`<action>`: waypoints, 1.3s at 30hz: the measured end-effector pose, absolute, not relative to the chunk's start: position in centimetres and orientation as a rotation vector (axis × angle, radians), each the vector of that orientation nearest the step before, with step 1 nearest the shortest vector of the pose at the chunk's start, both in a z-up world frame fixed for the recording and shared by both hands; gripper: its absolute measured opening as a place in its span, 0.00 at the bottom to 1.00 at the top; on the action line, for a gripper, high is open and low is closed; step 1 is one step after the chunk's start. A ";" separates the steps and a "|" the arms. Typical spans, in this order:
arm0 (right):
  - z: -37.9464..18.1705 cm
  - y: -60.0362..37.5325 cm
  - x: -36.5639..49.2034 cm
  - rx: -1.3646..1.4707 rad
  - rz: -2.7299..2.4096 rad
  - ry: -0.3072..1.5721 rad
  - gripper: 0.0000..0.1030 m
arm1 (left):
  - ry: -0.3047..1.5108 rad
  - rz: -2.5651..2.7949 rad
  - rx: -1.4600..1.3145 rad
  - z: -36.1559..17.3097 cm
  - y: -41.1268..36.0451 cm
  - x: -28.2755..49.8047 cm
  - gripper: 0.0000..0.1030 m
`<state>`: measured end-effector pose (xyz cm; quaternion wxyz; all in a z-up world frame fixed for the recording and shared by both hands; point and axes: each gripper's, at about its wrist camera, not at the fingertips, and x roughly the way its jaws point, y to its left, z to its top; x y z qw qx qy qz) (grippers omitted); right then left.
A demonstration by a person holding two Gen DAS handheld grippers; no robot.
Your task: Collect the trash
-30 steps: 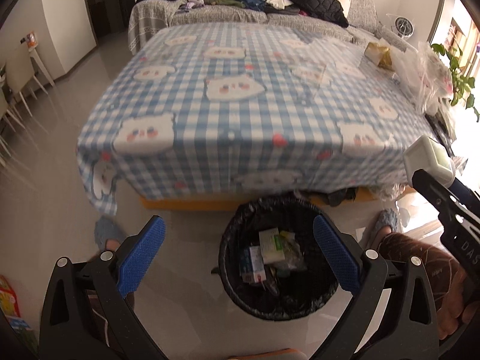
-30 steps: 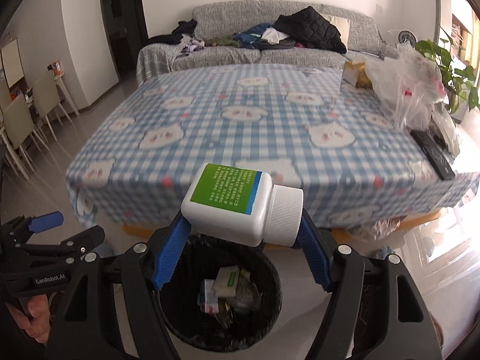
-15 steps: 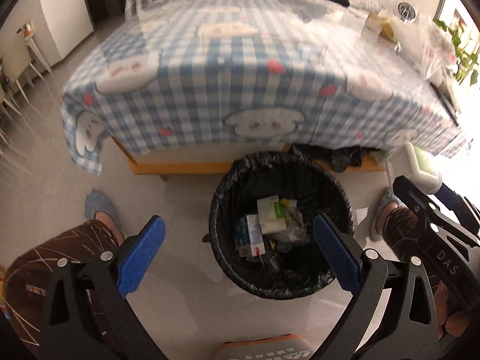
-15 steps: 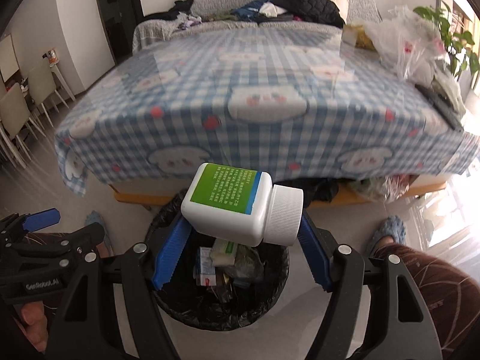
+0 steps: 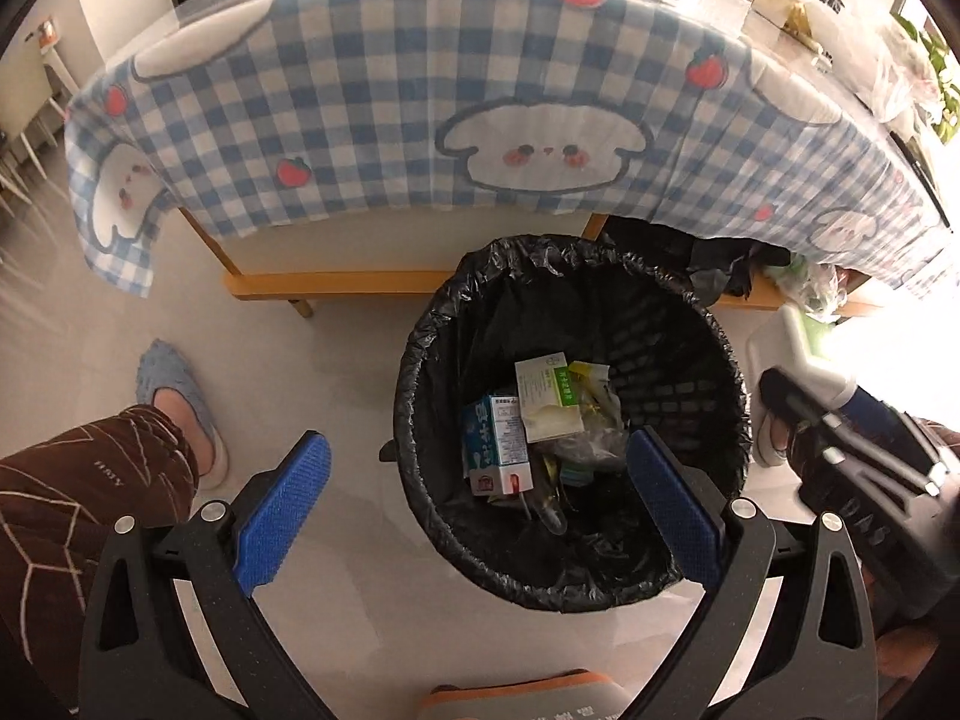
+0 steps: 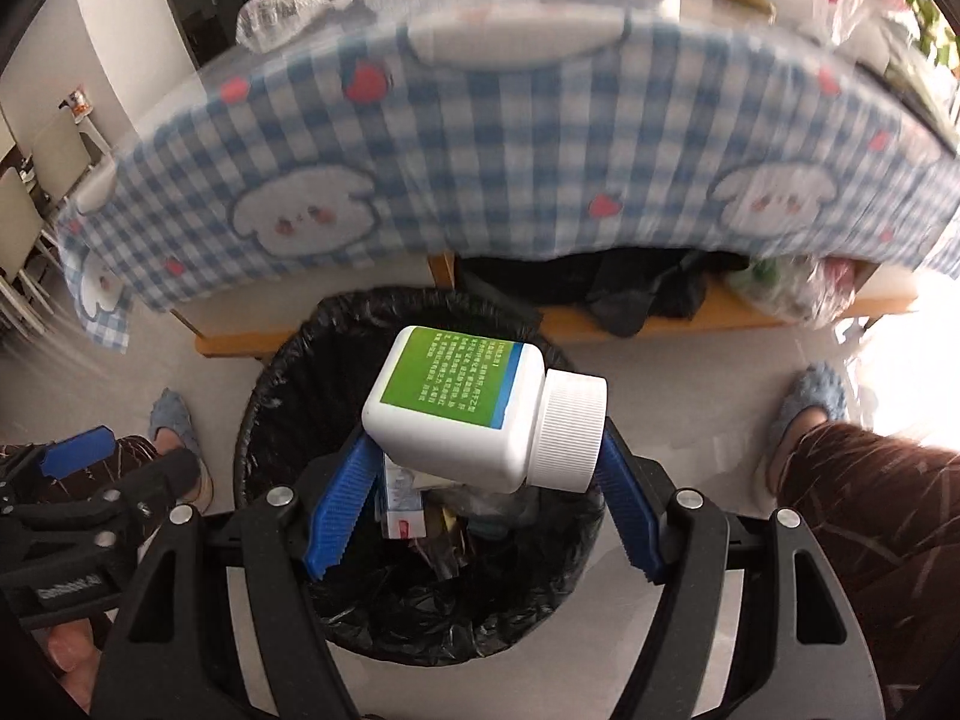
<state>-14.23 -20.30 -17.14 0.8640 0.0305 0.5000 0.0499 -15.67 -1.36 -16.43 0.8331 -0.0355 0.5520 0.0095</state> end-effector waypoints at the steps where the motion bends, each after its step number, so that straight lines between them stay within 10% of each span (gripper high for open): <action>1: -17.7 -20.1 -14.1 0.067 0.104 1.058 0.66 | 1.166 0.024 -0.066 -16.7 -1.4 -15.6 0.94; 23: -21.6 -17.3 -12.7 0.004 0.126 1.107 0.68 | 1.193 0.080 -0.075 -20.5 1.2 -14.3 0.94; 39: -12.7 -20.5 -14.2 0.047 0.075 0.965 0.93 | 1.119 0.039 -0.070 -13.5 1.1 -16.1 0.94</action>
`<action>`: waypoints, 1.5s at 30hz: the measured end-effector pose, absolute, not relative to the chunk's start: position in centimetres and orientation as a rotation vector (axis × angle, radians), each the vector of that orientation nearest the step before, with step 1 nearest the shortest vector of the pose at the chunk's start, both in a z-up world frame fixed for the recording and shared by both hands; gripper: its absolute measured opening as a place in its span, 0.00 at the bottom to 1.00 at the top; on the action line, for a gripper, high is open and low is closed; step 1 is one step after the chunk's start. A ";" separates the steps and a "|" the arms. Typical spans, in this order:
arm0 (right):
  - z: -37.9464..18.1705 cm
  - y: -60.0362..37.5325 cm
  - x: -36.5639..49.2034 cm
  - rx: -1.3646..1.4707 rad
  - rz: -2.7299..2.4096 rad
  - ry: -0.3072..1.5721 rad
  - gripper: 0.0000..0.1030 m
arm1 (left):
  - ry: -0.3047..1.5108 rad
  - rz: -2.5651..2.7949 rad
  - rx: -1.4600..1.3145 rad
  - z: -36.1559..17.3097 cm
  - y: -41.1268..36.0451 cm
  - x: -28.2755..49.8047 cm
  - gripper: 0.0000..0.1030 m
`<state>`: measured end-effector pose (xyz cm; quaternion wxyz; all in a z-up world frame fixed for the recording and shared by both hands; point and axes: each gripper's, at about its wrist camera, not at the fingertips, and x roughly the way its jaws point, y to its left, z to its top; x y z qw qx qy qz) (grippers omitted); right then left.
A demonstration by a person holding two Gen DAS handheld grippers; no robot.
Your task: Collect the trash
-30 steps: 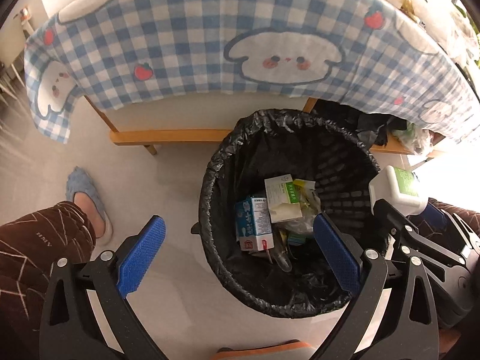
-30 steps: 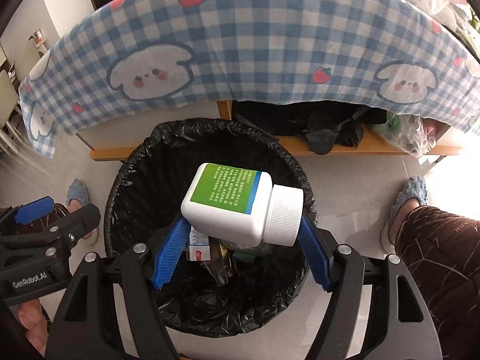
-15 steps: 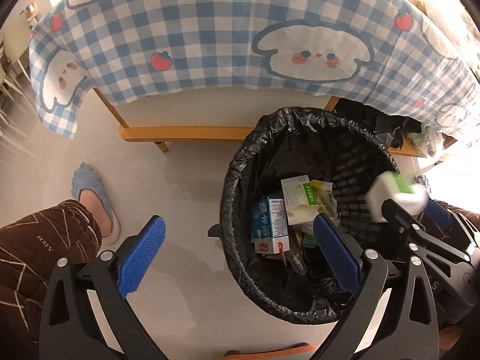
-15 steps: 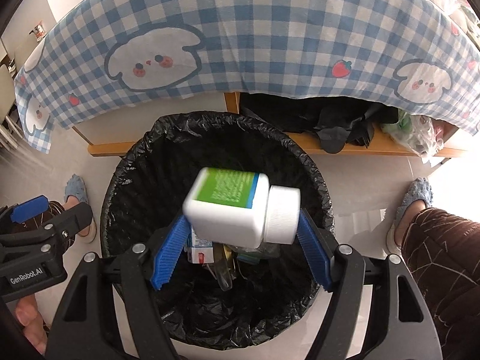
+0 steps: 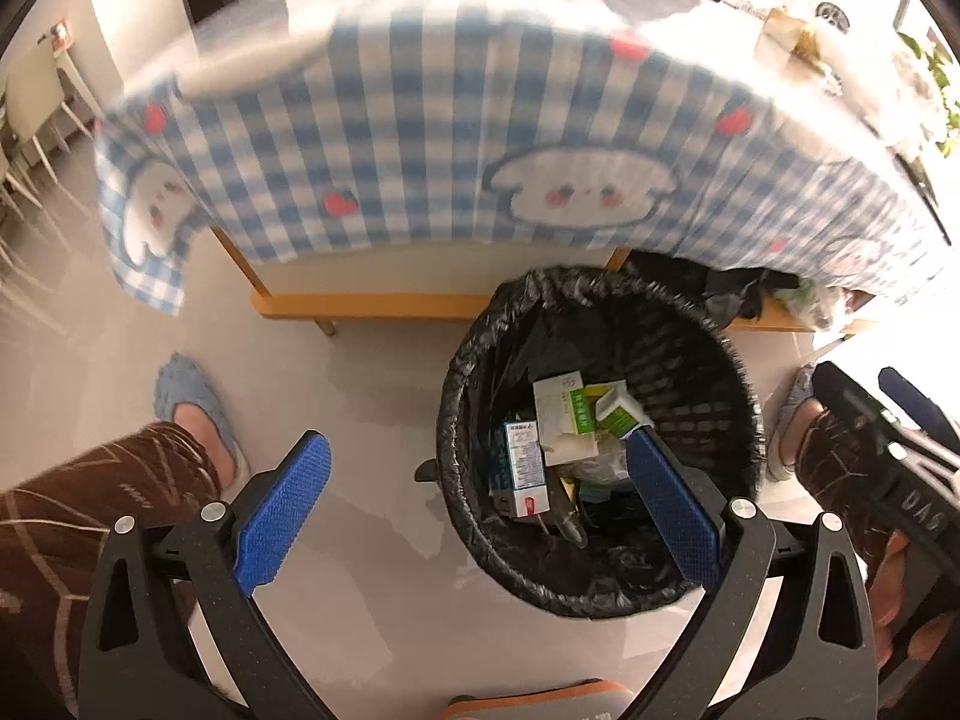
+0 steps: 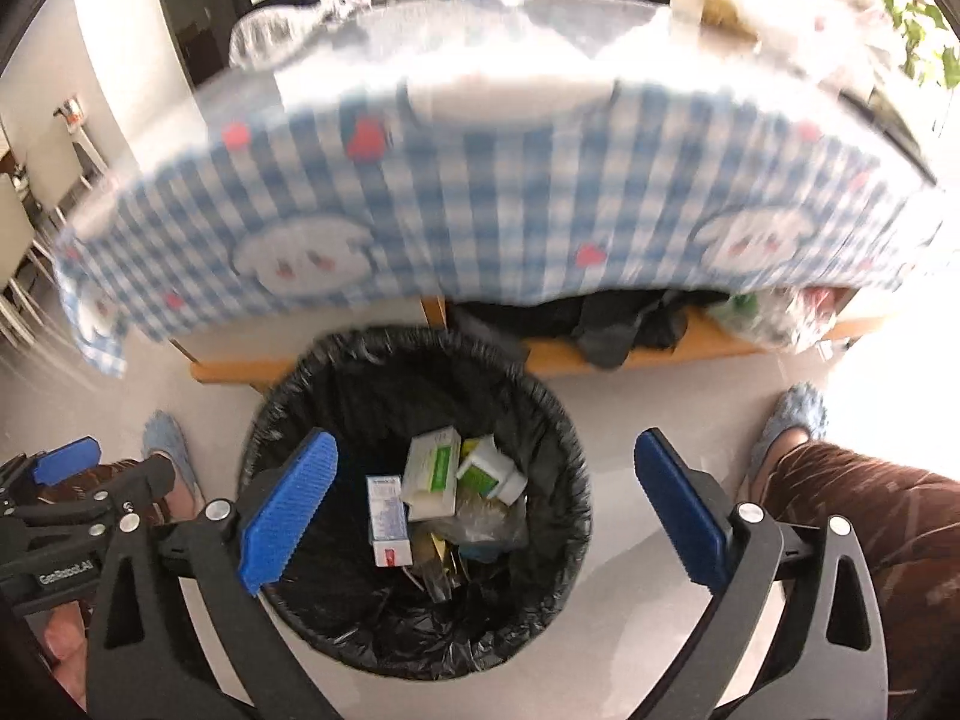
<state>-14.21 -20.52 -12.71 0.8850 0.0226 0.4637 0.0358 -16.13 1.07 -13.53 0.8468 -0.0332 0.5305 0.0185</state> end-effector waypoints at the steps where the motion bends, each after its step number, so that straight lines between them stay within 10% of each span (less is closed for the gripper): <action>1: -11.8 -20.7 -14.5 0.043 0.071 0.952 0.93 | 1.111 0.039 -0.066 -12.8 1.0 -16.4 0.94; 16: -0.5 -21.1 -21.1 -0.007 0.053 0.875 0.93 | 0.983 0.015 -0.073 -2.8 -0.1 -21.3 0.94; 45: 0.8 -20.2 -22.7 -0.030 0.052 0.878 0.93 | 0.958 0.006 -0.051 -1.2 -0.7 -22.7 0.94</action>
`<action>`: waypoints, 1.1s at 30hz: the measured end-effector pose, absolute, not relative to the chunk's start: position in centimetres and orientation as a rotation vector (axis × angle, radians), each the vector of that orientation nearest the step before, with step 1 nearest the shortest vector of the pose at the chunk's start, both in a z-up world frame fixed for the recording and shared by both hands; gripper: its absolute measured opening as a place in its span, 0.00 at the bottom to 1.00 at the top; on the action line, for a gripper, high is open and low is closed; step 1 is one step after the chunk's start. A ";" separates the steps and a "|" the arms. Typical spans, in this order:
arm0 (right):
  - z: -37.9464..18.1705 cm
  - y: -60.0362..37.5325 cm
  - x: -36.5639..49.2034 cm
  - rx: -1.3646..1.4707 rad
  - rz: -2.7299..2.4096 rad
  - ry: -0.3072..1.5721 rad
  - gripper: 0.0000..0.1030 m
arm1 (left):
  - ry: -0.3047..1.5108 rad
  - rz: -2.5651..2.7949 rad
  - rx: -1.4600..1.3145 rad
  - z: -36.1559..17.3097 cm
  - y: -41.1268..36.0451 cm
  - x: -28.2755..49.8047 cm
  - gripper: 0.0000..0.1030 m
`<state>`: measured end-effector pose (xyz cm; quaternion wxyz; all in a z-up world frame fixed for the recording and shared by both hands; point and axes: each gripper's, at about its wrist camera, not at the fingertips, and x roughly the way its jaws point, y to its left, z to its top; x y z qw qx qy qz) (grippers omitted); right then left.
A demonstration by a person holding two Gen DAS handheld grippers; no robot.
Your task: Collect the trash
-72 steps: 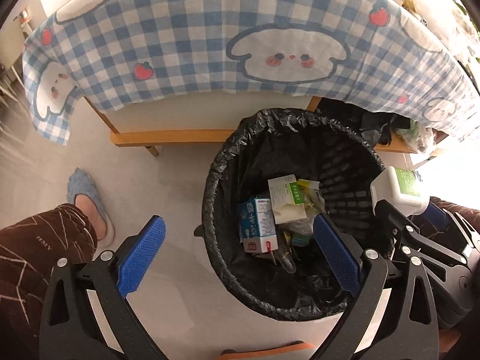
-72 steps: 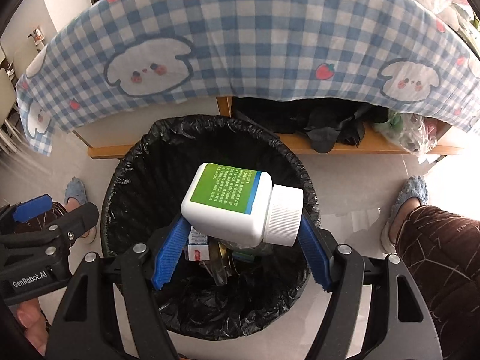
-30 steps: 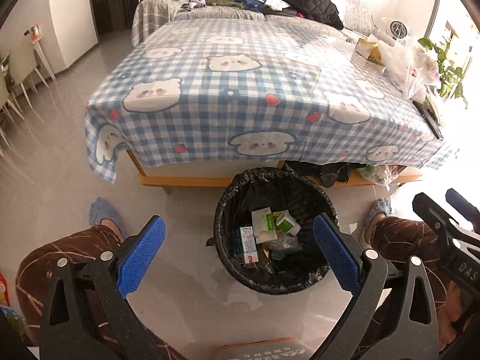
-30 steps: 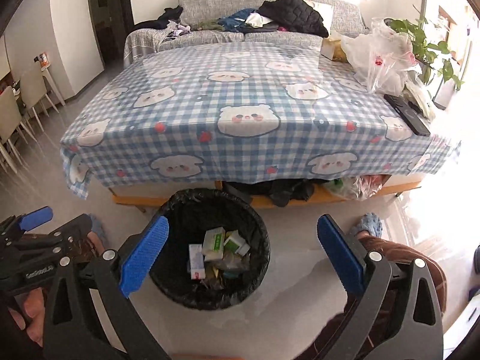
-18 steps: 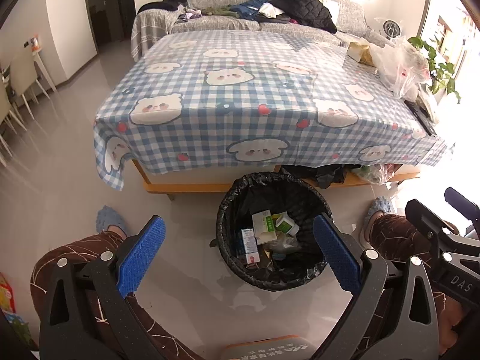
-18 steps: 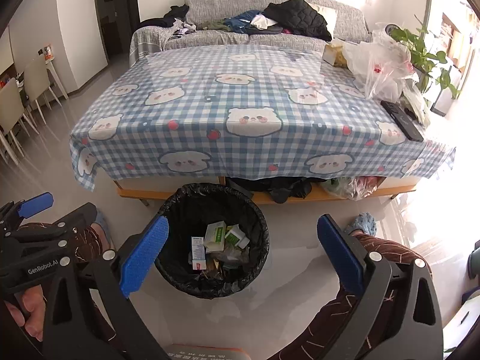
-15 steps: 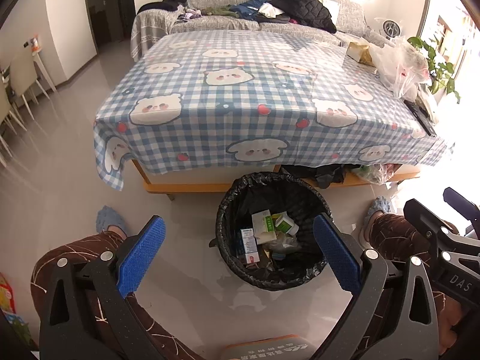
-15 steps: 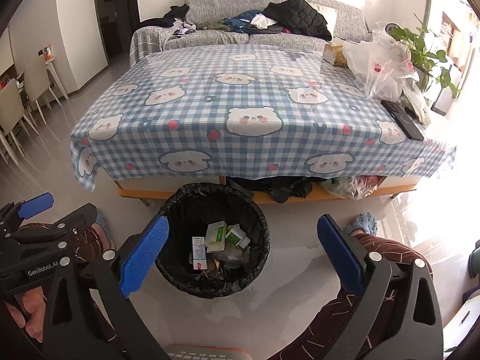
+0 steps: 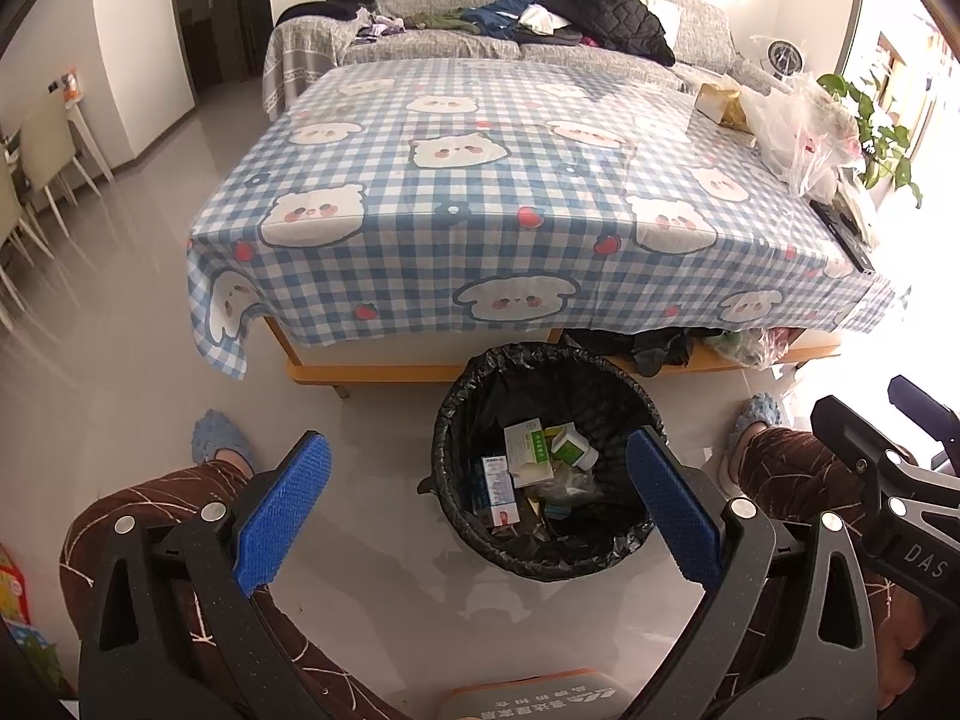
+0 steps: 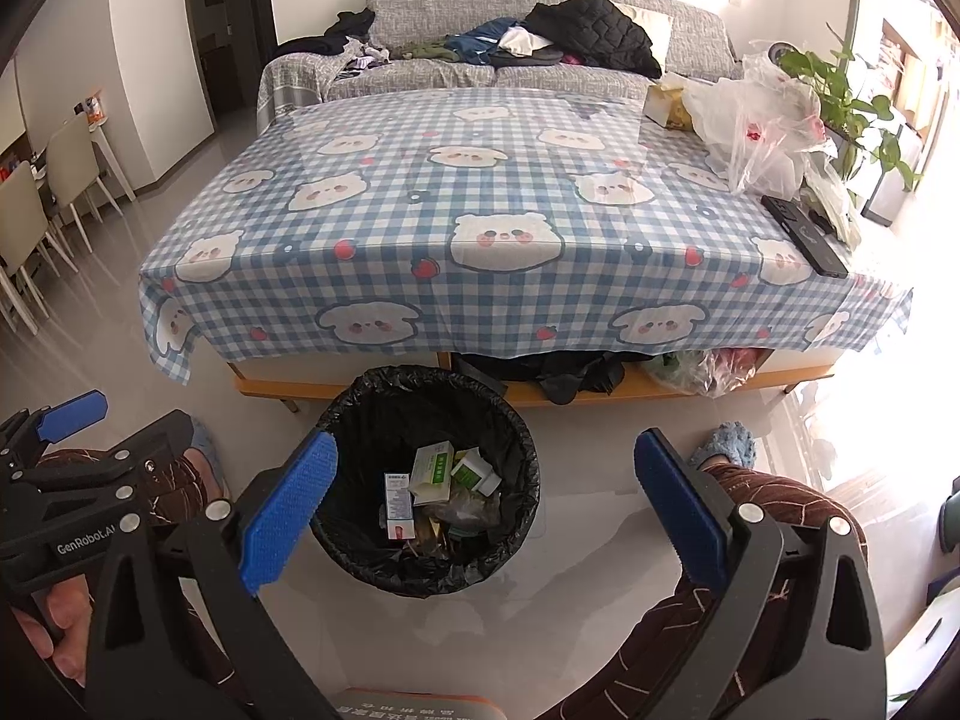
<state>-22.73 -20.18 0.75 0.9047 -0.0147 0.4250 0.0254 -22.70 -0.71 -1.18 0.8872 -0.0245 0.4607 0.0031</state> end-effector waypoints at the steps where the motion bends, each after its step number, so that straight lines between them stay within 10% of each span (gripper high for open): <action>1: 0.7 -20.2 -22.7 -0.030 0.052 0.878 0.93 | 0.957 0.006 -0.052 -1.2 -0.7 -22.7 0.94; 33: 0.6 -20.3 -22.6 -0.019 0.053 0.883 0.93 | 0.960 0.010 -0.062 -0.9 -0.6 -22.6 0.94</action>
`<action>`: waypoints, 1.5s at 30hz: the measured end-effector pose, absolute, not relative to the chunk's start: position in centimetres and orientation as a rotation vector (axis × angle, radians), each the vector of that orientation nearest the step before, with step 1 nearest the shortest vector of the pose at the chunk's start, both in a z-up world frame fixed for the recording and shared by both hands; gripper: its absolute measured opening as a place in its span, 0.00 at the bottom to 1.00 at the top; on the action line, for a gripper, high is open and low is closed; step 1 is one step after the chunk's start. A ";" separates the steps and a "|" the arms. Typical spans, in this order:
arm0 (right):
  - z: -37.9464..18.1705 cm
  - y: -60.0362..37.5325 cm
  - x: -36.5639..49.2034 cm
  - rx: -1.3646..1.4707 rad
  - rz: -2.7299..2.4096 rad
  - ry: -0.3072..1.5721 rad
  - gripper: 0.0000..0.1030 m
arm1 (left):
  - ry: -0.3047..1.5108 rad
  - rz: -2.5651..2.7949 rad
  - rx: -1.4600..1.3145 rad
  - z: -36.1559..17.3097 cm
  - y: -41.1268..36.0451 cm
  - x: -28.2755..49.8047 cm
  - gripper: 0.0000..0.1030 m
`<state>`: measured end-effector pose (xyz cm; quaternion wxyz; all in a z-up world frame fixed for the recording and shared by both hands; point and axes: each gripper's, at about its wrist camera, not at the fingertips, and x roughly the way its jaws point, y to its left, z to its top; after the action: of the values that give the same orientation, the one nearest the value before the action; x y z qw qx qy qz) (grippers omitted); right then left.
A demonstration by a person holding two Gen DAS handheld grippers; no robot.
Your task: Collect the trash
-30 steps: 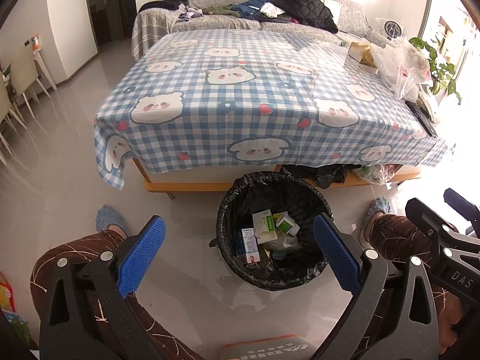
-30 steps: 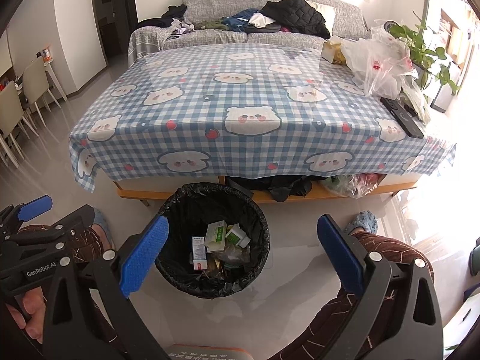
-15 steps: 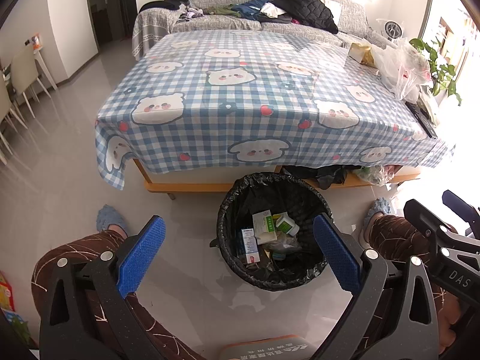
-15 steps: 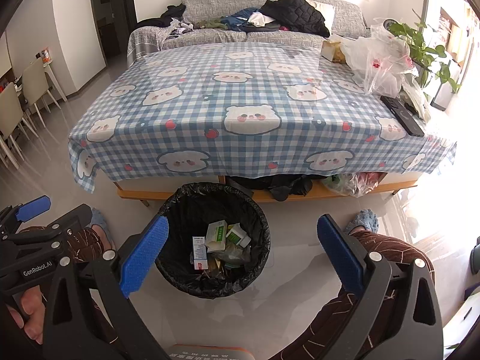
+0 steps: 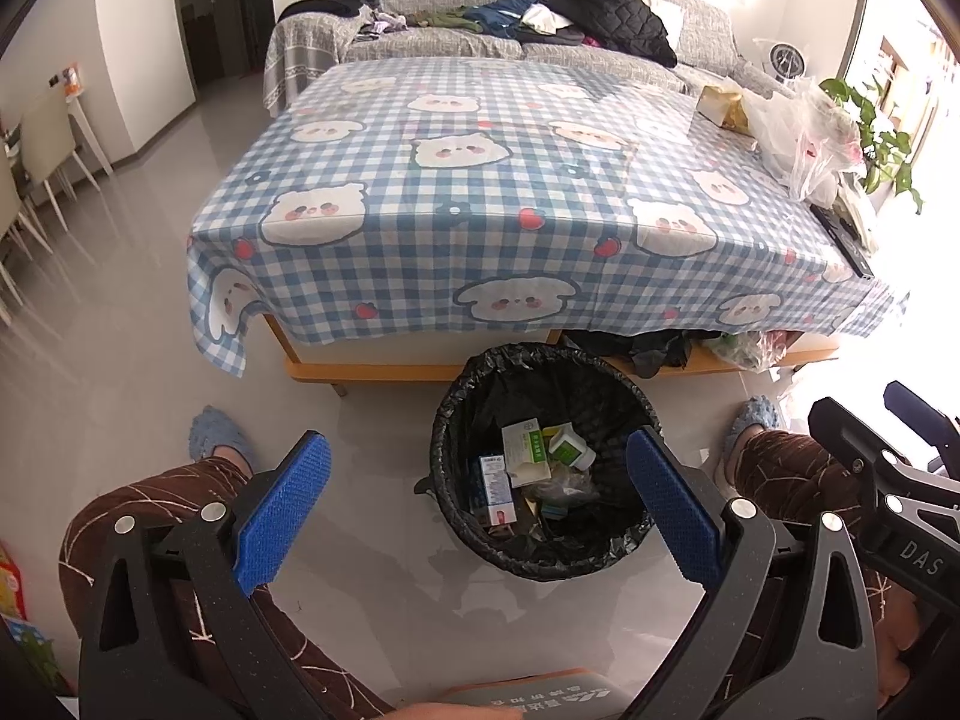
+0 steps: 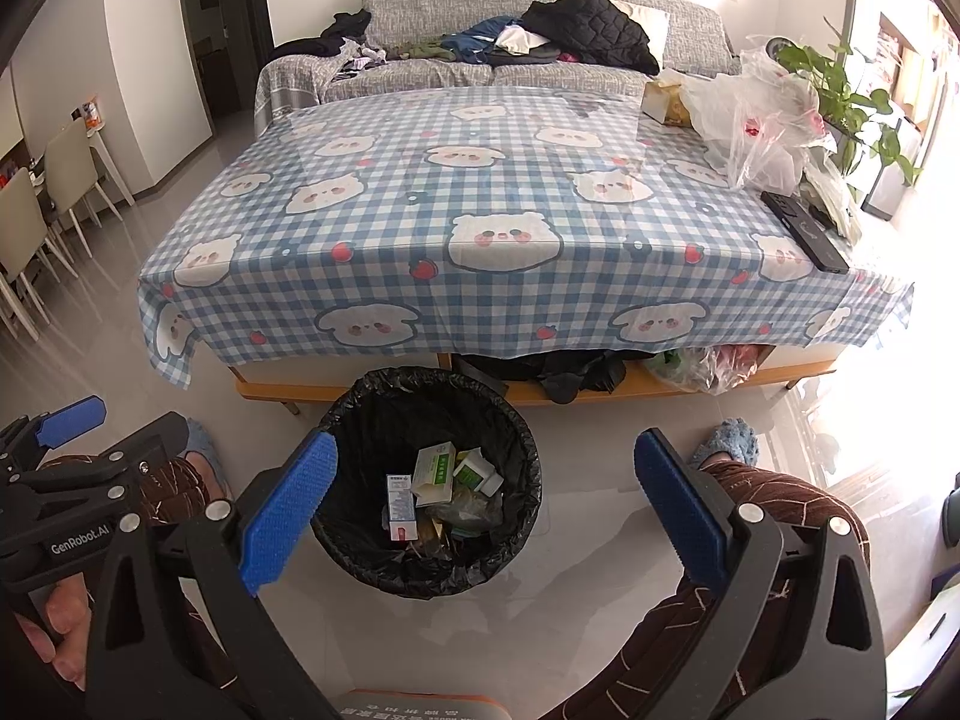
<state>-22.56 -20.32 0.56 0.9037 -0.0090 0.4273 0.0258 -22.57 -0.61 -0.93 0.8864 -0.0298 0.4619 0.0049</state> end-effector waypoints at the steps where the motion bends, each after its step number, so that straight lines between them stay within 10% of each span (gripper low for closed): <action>1: 0.5 -20.3 -22.6 -0.018 0.055 0.884 0.93 | 0.961 0.011 -0.063 -1.0 -0.6 -22.5 0.94; 45: 0.4 -19.7 -22.5 -0.011 0.054 0.888 0.93 | 0.951 0.004 -0.054 -1.0 -1.1 -22.8 0.94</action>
<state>-22.54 -19.72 0.43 0.9026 -0.0055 0.4295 0.0263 -22.85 -1.06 -1.02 0.8887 -0.0261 0.4577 0.0019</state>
